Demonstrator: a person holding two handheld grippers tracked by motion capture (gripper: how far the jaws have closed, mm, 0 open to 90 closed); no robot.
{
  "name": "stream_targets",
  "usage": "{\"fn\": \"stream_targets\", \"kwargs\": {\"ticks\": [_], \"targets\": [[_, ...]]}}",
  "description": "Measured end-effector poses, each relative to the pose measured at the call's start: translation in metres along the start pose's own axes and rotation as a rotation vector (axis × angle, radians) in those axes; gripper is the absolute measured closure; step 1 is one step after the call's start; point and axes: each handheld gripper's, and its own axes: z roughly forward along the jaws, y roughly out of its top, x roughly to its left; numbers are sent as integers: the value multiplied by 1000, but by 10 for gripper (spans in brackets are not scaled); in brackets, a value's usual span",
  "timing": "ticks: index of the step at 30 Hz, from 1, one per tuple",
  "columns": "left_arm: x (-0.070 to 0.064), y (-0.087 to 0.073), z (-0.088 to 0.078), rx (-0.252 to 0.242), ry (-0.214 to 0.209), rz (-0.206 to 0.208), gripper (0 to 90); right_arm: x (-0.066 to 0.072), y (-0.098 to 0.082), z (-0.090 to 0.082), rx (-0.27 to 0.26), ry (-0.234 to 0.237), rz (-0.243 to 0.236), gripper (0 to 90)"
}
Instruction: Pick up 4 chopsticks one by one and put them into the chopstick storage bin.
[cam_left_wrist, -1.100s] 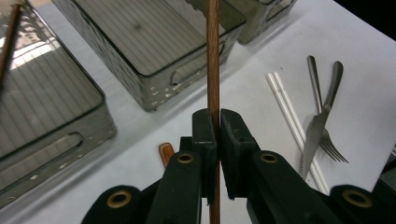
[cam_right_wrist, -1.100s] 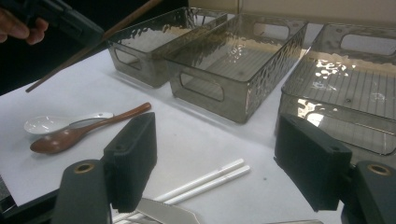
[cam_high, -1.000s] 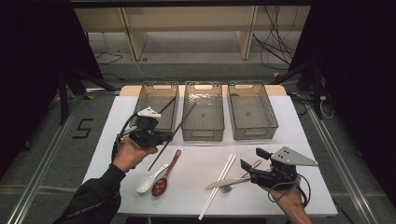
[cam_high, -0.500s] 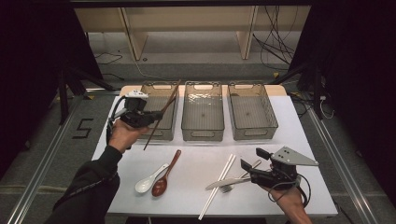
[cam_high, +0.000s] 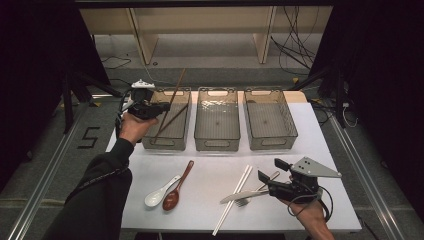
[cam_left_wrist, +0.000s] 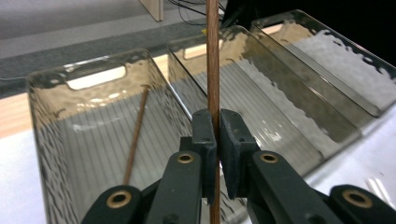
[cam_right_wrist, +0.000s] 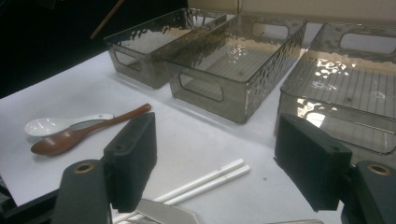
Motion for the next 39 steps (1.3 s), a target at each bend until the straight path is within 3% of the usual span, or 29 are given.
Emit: {"fn": "stream_targets", "kwargs": {"ticks": [15, 18, 39], "targets": [[35, 4, 22, -29, 75, -17, 843, -1, 0, 0, 0, 4, 1, 305], [41, 4, 22, -47, 74, -43, 844, -1, 0, 0, 1, 4, 3, 305], [56, -4, 42, -24, 124, -43, 842, -1, -1, 0, 1, 9, 5, 305]]}}
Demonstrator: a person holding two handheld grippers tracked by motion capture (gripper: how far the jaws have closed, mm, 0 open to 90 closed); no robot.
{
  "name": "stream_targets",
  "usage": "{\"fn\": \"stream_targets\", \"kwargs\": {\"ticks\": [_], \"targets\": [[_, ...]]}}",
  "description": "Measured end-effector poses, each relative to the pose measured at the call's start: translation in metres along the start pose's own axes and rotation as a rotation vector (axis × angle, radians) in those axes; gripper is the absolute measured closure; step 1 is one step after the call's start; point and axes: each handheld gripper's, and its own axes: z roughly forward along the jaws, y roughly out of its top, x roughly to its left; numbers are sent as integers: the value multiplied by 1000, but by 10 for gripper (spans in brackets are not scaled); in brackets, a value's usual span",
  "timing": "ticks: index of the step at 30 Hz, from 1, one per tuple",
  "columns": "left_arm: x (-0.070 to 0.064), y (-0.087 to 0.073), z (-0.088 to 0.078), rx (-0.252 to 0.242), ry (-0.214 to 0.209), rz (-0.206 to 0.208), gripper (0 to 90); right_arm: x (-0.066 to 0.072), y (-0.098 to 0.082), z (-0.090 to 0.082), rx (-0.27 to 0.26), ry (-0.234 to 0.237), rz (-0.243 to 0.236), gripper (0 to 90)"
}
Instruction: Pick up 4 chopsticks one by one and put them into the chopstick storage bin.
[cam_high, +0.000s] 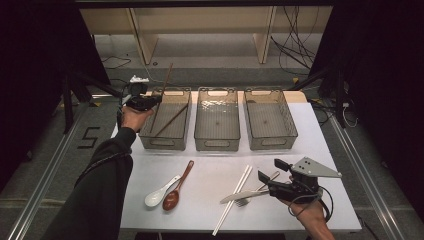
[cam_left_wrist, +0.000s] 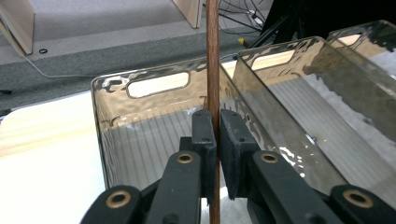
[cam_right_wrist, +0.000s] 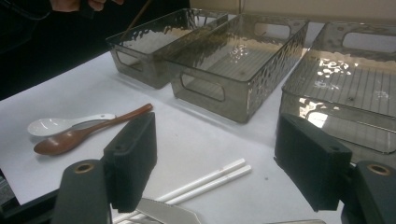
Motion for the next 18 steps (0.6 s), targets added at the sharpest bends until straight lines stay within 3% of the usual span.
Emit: {"fn": "stream_targets", "kwargs": {"ticks": [6, 9, 14, 18], "targets": [[0, -2, 4, 5, 5, -5, 839, -1, 0, 1, 0, 0, 1, 305], [1, -3, 5, 9, 12, -27, 829, -1, 0, 1, 2, 1, 2, 305], [-4, -2, -1, 21, -19, -48, 662, -1, 0, 0, 1, 0, 9, 305], [-16, 3, -13, 40, -49, -86, 533, -1, 0, 0, 2, -1, 9, 305]]}}
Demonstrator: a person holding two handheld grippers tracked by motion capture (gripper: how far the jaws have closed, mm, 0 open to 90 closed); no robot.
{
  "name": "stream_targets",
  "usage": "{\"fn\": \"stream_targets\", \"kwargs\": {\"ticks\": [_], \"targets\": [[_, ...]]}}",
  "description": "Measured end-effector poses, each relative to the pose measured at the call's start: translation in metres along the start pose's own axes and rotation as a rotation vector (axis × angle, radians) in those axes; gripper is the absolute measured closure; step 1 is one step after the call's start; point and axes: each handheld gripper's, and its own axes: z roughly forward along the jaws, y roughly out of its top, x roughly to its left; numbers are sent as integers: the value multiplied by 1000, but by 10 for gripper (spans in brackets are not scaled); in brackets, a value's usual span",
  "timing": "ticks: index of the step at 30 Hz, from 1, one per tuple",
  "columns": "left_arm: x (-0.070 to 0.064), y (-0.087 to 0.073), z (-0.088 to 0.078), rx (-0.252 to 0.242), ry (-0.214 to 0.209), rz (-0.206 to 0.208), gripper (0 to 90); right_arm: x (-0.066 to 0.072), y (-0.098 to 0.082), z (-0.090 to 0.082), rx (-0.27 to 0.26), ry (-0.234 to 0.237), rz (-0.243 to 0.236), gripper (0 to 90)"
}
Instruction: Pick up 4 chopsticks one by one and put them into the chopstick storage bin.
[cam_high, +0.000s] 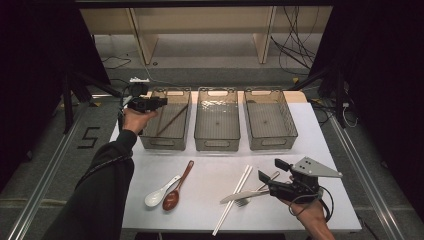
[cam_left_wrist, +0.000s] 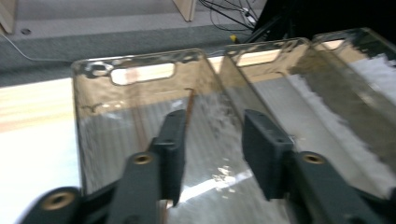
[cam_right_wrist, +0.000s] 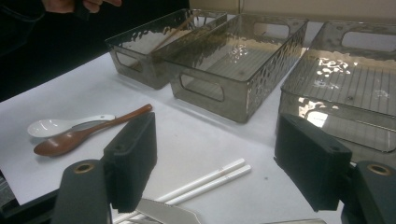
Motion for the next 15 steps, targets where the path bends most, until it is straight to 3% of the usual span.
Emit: {"fn": "stream_targets", "kwargs": {"ticks": [7, 15], "targets": [[-27, -7, -26, 40, -36, 20, 385, 1, 0, 0, 0, -2, -8, 305], [-49, -29, -50, 36, -98, 43, 323, 2, 0, 1, 0, -4, -8, 305]]}}
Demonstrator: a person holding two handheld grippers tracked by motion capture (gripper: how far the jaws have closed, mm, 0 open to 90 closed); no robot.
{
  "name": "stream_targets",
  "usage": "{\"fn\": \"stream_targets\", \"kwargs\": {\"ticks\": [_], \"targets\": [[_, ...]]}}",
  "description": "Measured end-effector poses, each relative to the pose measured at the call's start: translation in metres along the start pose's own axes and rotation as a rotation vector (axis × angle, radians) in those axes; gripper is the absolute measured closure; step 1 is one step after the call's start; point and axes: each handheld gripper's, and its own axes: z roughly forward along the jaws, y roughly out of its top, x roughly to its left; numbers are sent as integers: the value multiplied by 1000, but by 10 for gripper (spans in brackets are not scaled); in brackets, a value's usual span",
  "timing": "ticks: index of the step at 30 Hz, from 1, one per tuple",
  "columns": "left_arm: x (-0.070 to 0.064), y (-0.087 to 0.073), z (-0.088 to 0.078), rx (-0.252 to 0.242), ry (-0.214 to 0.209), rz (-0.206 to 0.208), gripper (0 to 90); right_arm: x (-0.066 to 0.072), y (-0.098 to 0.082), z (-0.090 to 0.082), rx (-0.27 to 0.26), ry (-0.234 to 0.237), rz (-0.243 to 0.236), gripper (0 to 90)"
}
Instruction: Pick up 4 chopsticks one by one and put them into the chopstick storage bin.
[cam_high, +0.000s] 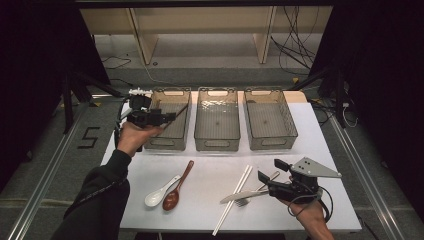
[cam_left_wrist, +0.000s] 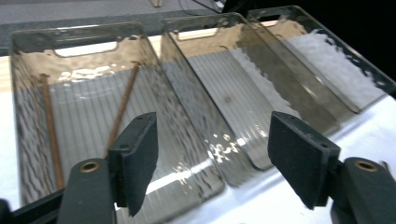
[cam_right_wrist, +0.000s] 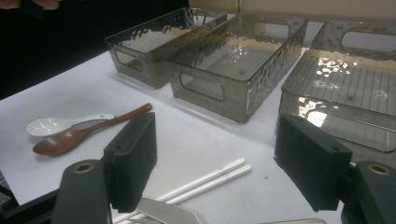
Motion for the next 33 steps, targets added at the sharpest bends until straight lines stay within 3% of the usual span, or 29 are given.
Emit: {"fn": "stream_targets", "kwargs": {"ticks": [4, 10, 17, 21, 33], "targets": [[-9, -7, -5, 3, -11, 25, 306, 2, 0, 0, 0, 1, -7, 305], [-14, -17, -9, -3, -22, 10, 280, 2, 0, 0, -1, 2, -4, 305], [-32, -30, -11, 22, -40, 42, 250, 2, 0, 0, 2, 2, -5, 305], [-43, -43, -11, 46, -59, 44, 227, 2, 1, -1, -1, 2, -6, 305], [-88, -87, 0, 145, -93, 132, 195, 2, 1, -1, -1, 2, -8, 305]]}}
